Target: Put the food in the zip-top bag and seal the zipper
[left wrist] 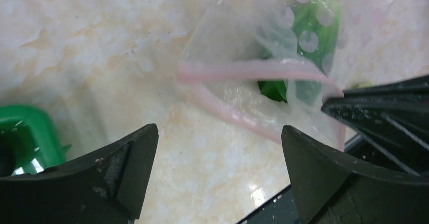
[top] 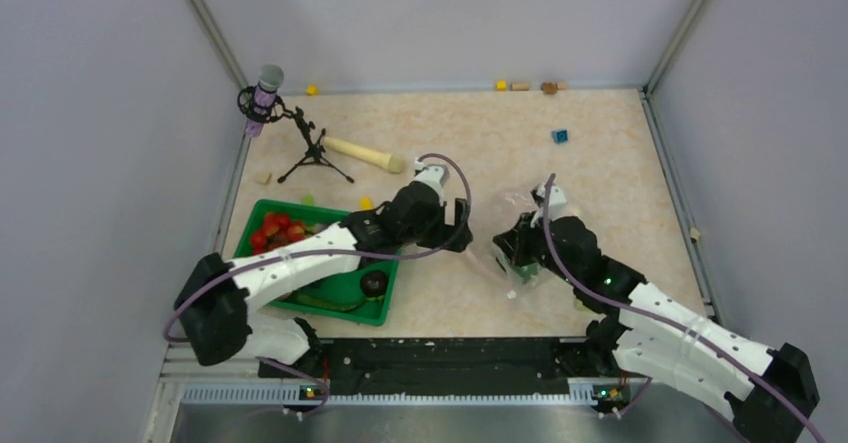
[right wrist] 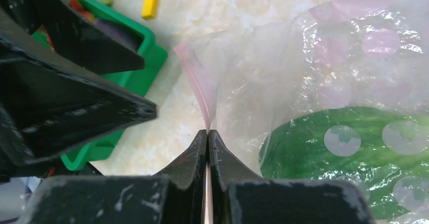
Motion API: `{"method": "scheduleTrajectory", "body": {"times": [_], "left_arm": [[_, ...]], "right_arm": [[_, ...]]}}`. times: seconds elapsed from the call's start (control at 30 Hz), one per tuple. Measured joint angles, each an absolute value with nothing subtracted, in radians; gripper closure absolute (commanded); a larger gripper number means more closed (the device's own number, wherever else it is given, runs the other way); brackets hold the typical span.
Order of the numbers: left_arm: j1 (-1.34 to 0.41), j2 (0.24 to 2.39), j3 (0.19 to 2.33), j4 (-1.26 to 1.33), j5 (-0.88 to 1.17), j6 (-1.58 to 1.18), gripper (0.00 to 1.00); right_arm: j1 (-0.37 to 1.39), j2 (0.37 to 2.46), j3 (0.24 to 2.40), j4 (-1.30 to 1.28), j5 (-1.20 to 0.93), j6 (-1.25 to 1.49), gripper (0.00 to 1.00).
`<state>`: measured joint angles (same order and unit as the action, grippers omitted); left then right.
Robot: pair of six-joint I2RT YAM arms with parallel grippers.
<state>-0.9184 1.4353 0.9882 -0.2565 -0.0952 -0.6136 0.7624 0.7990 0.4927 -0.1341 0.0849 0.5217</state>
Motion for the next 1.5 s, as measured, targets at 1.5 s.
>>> {"method": "scheduleTrajectory", "body": {"times": [1.5], "left_arm": [[-0.865,0.946,0.547,-0.739,-0.472,-1.160,0.19]], "right_arm": [[0.762,0.637,0.334,0.082,0.176,0.543,1.00]]}}
